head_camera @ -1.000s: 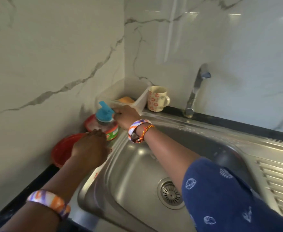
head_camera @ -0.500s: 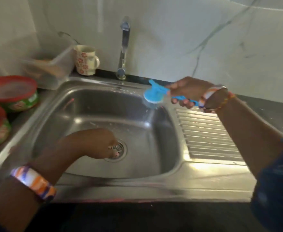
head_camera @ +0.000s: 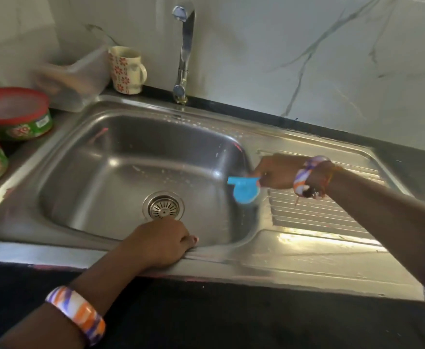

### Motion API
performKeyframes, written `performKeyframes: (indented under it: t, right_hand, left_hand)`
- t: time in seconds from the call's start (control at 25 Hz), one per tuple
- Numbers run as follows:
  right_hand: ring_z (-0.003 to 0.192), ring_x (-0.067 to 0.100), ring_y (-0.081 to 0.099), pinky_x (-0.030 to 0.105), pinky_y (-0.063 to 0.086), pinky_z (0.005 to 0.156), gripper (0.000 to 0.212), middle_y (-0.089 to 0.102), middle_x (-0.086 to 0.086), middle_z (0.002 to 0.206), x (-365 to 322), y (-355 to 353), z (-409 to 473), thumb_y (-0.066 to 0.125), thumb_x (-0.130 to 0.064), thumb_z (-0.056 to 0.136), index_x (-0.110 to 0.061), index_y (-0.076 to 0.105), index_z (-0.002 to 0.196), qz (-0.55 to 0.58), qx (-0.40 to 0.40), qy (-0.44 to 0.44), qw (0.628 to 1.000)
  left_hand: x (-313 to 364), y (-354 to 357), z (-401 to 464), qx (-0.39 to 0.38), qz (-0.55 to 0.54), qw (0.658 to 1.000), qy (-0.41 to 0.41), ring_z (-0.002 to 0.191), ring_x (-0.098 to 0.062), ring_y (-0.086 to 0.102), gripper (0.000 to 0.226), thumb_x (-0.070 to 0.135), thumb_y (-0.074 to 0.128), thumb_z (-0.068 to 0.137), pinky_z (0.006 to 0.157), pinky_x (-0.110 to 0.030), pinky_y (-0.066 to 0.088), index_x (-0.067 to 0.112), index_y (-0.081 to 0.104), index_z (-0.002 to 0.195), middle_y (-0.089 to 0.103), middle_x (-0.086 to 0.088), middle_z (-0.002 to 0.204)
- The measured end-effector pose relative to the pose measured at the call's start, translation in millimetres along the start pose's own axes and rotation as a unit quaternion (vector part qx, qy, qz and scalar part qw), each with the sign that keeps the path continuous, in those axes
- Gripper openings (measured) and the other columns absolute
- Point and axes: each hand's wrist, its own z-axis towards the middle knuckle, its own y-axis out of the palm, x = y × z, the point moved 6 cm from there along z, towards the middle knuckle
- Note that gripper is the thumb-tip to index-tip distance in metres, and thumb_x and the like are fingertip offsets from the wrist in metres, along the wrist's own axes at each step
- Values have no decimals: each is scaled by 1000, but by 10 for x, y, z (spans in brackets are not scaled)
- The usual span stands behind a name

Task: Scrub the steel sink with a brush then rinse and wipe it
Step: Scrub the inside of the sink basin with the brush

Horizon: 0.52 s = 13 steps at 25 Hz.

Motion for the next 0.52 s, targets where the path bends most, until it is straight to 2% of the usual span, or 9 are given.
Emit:
performKeyframes:
  t: [0.08,0.16,0.2,0.24,0.32,0.36,0.4,0.44,0.52]
  right_hand:
    - [103,28,62,24,43,78,33,65,13,113,127,-187,310,48,-17,93,-8,60,122,-44,74,49,995]
    - [111,29,59,26,44,83,35,62,11,120,112,-352,460,46,-22,94,-9,57,125,-95,149,67,982]
    - [111,29,58,26,44,84,36,62,11,119,76,-330,506,46,-24,95,-8,57,125,-112,158,55,980]
    - [105,30,59,26,44,81,35,64,13,111,-6,-237,496,48,-24,94,-5,58,122,-108,127,25,986]
    - [88,24,58,23,36,68,29,65,15,90,-298,223,301,49,-14,93,2,62,112,-92,-22,-64,993]
    - [87,21,57,20,33,67,27,66,16,91,-425,494,169,48,-12,92,0,64,111,-92,-99,-101,986]
    - [91,23,61,21,34,68,27,68,14,98,-488,607,139,47,-15,93,-4,65,111,-109,-108,-122,981]
    - [99,26,63,23,39,72,28,68,10,106,-455,537,245,45,-19,94,-10,64,113,-124,-51,-106,985]
    - [111,28,60,27,45,83,31,63,6,120,-252,154,478,38,-25,98,-18,57,122,-180,125,-6,976]
  left_hand:
    - [38,-16,-11,-2,-37,999,17,88,-17,61,35,46,40,96,83,-33,48,24,61,78,61,2,86]
    - [112,-29,7,-24,-49,997,45,82,-13,59,31,41,47,95,79,-30,47,20,66,82,64,3,85]
    - [115,-40,34,-38,-51,997,53,77,-11,58,30,39,50,94,77,-28,46,17,67,83,64,5,80]
    - [105,-52,66,-51,-52,996,58,74,-10,58,29,37,52,93,75,-28,46,14,66,83,63,7,74]
    - [81,-77,132,-77,-39,994,71,79,-14,64,25,36,56,90,79,-31,51,16,71,89,70,3,79]
    - [82,-100,158,-90,-32,992,77,84,-16,67,25,35,58,90,82,-32,53,16,72,96,73,1,87]
    - [82,-118,184,-108,-34,990,79,84,-17,67,25,34,59,89,83,-33,54,17,73,102,73,-1,93]
    - [89,-120,210,-137,-48,986,79,80,-17,67,25,31,61,89,83,-33,56,17,73,106,73,-3,95]
    - [103,-104,254,-203,-73,973,78,80,-17,68,27,26,61,90,79,-32,58,16,69,113,71,-6,101]
